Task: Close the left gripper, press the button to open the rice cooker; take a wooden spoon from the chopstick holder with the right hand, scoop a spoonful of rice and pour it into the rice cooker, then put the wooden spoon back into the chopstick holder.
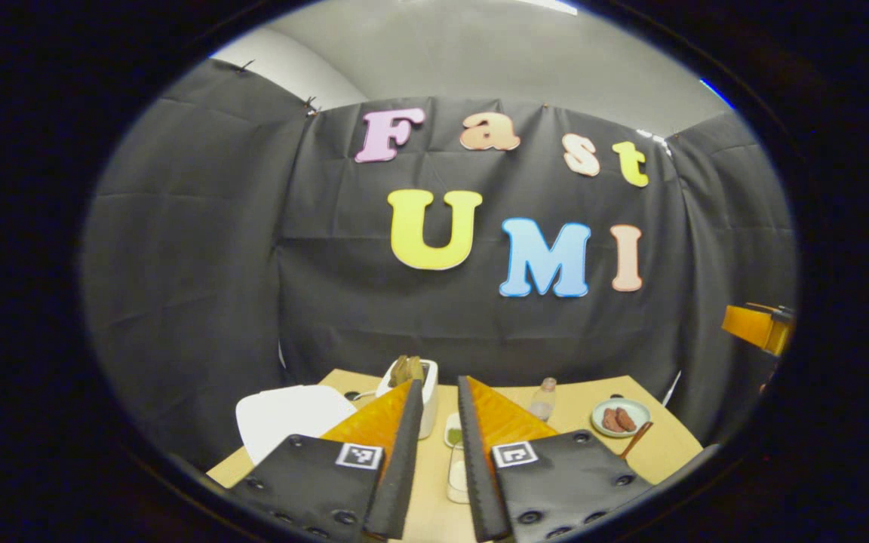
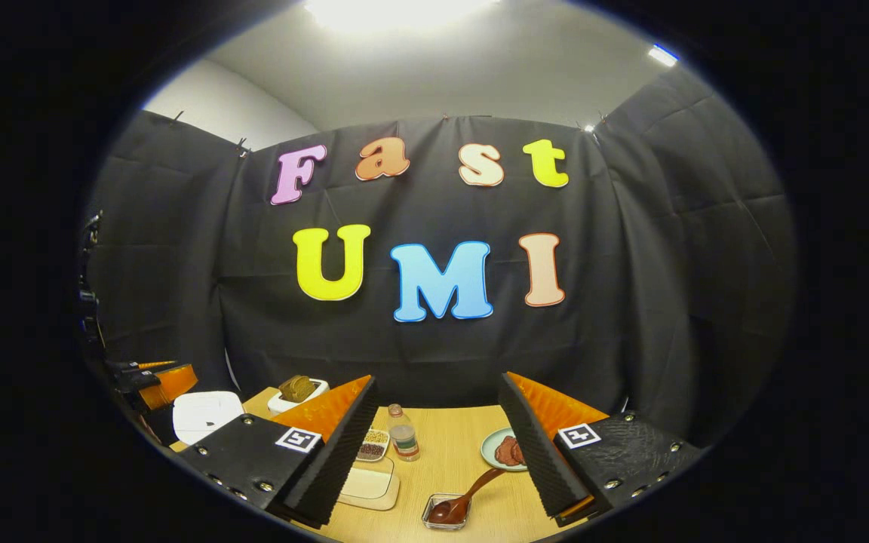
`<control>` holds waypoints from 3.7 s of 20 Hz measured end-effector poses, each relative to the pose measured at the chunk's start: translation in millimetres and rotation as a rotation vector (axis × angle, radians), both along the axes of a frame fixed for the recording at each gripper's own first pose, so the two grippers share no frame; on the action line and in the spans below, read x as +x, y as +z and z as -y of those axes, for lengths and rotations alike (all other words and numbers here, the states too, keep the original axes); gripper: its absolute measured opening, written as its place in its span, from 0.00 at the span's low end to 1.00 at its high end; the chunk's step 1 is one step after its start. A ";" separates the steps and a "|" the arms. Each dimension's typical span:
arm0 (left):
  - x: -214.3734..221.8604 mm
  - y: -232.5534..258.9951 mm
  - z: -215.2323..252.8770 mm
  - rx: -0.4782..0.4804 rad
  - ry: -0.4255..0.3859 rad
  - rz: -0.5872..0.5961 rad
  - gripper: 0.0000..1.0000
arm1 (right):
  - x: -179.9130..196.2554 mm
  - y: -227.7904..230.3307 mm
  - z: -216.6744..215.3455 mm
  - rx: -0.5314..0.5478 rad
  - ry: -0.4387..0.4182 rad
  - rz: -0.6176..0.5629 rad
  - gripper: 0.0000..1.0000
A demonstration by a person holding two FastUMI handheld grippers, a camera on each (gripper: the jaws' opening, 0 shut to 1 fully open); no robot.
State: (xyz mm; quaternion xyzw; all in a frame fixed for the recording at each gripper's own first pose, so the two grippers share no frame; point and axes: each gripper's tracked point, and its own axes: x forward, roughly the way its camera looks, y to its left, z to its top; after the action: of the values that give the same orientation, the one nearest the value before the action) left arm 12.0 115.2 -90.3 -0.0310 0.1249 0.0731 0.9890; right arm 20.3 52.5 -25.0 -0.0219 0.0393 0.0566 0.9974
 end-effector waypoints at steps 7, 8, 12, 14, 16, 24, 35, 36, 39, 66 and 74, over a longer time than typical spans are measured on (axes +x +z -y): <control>6.4 -87.8 -88.6 -0.176 0.089 -0.200 0.09 | 5.4 -16.0 -10.3 -0.020 -0.001 -0.041 0.98; 8.7 -100.7 -101.3 -0.216 0.105 -0.227 0.08 | 5.7 -19.6 -10.3 -0.022 -0.003 -0.048 0.98; 12.3 -148.3 -153.5 -0.261 0.199 -0.355 0.08 | 8.4 -30.9 -8.9 -0.038 -0.018 -0.074 0.98; 15.7 -162.6 -161.0 -0.293 0.212 -0.388 0.08 | 9.3 -34.5 -7.2 -0.036 -0.026 -0.085 0.98; 21.9 -175.7 -161.5 -0.317 0.216 -0.412 0.08 | 10.8 -36.6 -4.8 -0.040 -0.036 -0.093 0.98; 25.3 -209.9 -162.6 -0.321 0.245 -0.471 0.12 | 18.4 -39.3 -4.3 -0.048 -0.041 -0.106 0.98; 41.8 -70.7 -181.4 -0.057 0.265 -0.227 0.09 | 15.2 -31.1 -13.2 -0.046 -0.018 -0.079 0.98; 42.6 -54.9 -176.3 -0.058 0.258 -0.191 0.11 | 14.6 -30.2 -13.7 -0.049 -0.019 -0.077 0.98; 39.9 -13.3 -144.4 -0.086 0.171 -0.065 0.52 | 10.7 -33.0 -13.9 -0.062 -0.030 -0.073 0.98; 11.6 32.4 96.1 -0.050 -0.145 0.107 0.93 | 65.8 -185.5 88.0 0.071 -0.128 -0.335 0.98; 9.4 14.5 96.7 -0.025 -0.088 0.049 0.94 | 86.5 -267.7 88.9 0.207 -0.105 -0.522 0.98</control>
State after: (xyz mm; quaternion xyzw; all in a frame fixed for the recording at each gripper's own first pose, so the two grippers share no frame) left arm 21.4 18.4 -75.8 -0.0397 0.1028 0.0274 0.9935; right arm 106.8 -36.3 -292.7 0.0975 0.2900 0.0125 0.9520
